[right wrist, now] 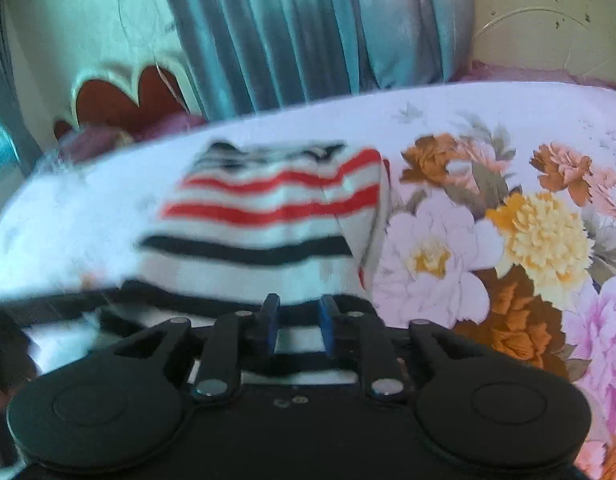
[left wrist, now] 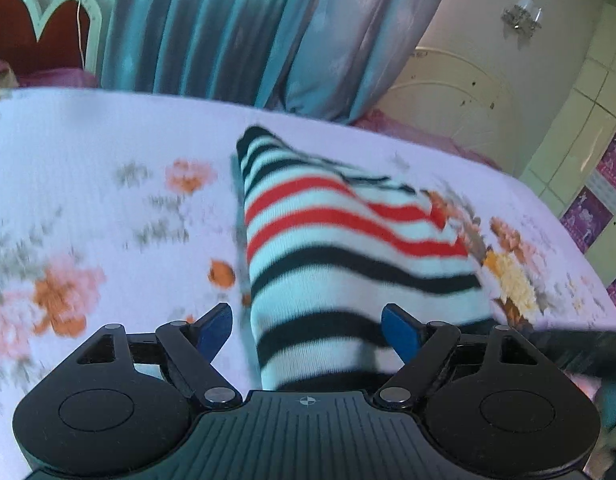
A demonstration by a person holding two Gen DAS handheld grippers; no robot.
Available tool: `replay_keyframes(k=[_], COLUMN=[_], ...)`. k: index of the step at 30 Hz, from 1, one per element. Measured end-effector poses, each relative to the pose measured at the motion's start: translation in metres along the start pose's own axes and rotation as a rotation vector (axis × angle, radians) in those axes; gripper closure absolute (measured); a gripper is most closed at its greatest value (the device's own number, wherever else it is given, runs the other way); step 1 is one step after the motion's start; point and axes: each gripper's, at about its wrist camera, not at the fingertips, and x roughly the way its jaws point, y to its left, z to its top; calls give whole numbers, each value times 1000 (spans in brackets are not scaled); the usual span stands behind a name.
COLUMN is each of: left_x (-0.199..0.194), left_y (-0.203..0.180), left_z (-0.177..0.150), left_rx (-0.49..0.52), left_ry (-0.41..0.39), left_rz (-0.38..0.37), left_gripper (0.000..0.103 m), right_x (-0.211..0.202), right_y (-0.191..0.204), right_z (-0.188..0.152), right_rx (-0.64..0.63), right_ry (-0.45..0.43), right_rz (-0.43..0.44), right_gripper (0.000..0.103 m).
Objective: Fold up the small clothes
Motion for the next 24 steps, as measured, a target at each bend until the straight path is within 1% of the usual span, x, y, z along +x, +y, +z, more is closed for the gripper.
replay_keyframes(k=[1, 2, 4, 6, 7, 8, 11, 14, 19, 22, 24], left_x=[2, 5, 11, 12, 12, 11, 8, 8, 25, 44, 59], left_y=[0, 1, 5, 7, 8, 9, 6, -5, -21, -23, -21], left_z=[3, 4, 0, -8, -11, -13, -6, 14, 52, 67, 70], left_rx=[9, 20, 36, 35, 31, 24, 5, 36, 64, 60, 69], left_ry=[11, 31, 74, 84, 86, 88, 94, 58, 15, 21, 36], left_rz=[2, 12, 23, 18, 16, 16, 25, 40, 34, 42, 69], left_gripper=[22, 22, 22, 22, 22, 22, 22, 22, 22, 22, 22], right_x=[9, 14, 11, 10, 9, 7, -3, -5, 10, 25, 36], right_y=[-2, -5, -11, -12, -11, -10, -2, 6, 16, 17, 15], right_z=[-4, -8, -9, -6, -5, -3, 9, 30, 71, 90, 95], right_rx=[-6, -1, 33, 52, 49, 52, 57, 19, -33, -33, -21], right_ry=[51, 72, 63, 71, 72, 71, 30, -24, -79, -93, -97], right_rz=[-6, -4, 12, 20, 26, 37, 77, 82, 9, -31, -58], right_gripper=[100, 101, 102, 101, 94, 85, 79, 79, 79, 79, 77])
